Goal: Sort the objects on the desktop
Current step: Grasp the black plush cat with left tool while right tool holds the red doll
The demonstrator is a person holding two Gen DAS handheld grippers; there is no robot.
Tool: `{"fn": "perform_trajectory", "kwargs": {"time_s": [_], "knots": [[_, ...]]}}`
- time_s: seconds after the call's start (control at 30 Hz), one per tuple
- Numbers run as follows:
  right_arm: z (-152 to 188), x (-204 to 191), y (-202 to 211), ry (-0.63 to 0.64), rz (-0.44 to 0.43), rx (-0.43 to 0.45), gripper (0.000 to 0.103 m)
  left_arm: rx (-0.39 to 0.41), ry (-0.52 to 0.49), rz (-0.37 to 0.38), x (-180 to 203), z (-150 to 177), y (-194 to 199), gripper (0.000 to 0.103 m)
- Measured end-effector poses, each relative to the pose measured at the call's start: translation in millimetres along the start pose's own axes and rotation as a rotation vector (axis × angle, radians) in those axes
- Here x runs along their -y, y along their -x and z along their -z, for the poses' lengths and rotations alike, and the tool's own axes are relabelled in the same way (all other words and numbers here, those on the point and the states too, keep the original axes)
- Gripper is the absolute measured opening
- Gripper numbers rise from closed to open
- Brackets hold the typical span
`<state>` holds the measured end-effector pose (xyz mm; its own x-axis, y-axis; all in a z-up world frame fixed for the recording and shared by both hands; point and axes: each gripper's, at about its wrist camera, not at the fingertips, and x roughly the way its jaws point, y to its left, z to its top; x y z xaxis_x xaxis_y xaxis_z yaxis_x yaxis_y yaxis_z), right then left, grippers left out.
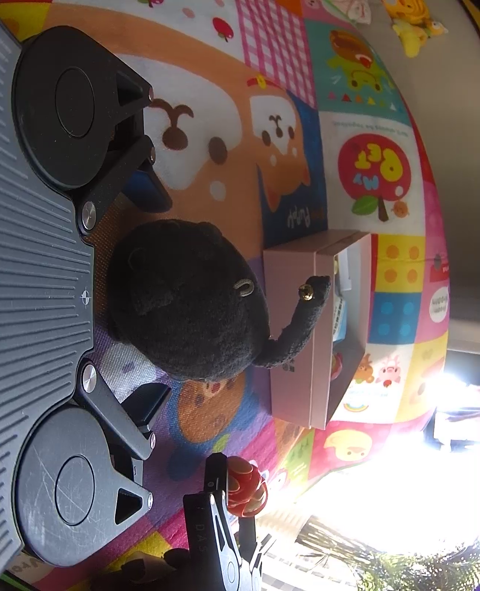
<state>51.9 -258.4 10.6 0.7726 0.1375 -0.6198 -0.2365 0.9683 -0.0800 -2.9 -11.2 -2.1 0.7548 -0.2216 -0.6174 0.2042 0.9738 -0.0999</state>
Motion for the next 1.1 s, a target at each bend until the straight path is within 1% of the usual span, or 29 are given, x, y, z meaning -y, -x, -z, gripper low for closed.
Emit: {"fn": "perform_trajectory", "kwargs": {"time_s": [0.2,0.23,0.3,0.47,0.67,0.87,0.9,0.93,1.0,1.1], "knots": [[-1.4,-1.9,-1.1,0.016,-0.009,0.012,0.103,-0.001,0.001,-0.002,-0.3,0.8,-0.6,0.101],[-1.2,-2.2,0.6,0.018,-0.006,0.021,0.102,-0.001,0.001,-0.002,-0.3,0.8,-0.5,0.101],[-0.7,-1.6,2.1,0.015,-0.005,0.028,0.096,-0.001,0.000,-0.002,-0.4,0.8,-0.4,0.102],[-1.0,-0.2,7.4,0.001,0.010,0.043,0.095,0.000,0.001,-0.007,-1.3,1.0,-0.6,0.102],[-4.8,-5.2,31.1,0.018,-0.017,0.087,0.095,0.016,-0.016,-0.045,1.6,-0.6,-0.1,0.102],[-8.8,-16.2,57.9,0.049,-0.053,0.130,0.095,0.011,-0.016,-0.063,4.8,-6.3,-5.0,0.101],[-9.0,-18.2,61.6,0.055,-0.060,0.134,0.095,0.013,-0.022,-0.067,5.8,-7.1,-5.7,0.098],[-9.1,-20.2,64.8,0.061,-0.066,0.138,0.095,0.014,-0.030,-0.075,7.5,-8.2,-6.7,0.092],[-8.7,-23.8,70.6,0.074,-0.075,0.145,0.095,0.005,-0.036,-0.067,9.2,-9.6,-7.9,0.086],[-7.8,-27.5,78.1,0.088,-0.086,0.154,0.095,0.010,-0.049,-0.077,12.7,-9.8,-5.8,0.083]]}}
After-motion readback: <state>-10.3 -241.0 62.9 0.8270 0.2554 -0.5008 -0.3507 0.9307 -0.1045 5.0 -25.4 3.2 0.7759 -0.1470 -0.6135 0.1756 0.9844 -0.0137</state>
